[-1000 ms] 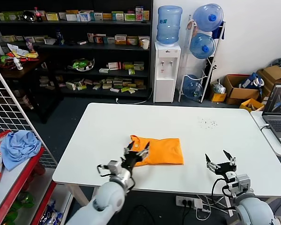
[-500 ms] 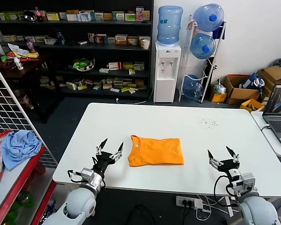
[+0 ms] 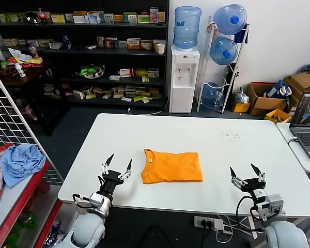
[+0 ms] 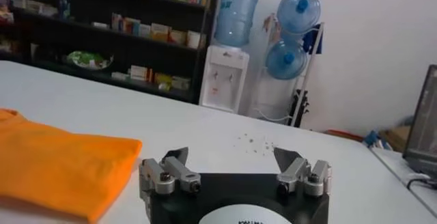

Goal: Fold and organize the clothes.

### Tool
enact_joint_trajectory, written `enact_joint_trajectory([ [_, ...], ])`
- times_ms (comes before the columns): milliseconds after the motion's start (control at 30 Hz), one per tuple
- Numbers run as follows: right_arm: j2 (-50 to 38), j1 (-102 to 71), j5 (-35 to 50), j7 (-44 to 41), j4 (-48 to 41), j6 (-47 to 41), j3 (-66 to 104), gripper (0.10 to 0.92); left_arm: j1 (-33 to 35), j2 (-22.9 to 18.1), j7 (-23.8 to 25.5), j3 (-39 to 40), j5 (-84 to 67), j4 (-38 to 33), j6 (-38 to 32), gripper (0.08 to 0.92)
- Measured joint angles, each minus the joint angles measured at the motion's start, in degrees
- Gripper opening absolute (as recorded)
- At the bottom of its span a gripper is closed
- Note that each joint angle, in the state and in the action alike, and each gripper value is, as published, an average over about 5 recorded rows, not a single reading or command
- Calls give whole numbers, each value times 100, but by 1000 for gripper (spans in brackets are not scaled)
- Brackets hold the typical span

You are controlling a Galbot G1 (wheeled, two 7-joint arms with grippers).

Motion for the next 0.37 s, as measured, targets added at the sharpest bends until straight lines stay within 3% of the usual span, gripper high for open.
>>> enact_joint_trajectory([
  [367, 286, -8, -174, -172, 108, -39, 133, 823, 51, -144, 2, -113, 448, 30, 19, 823],
])
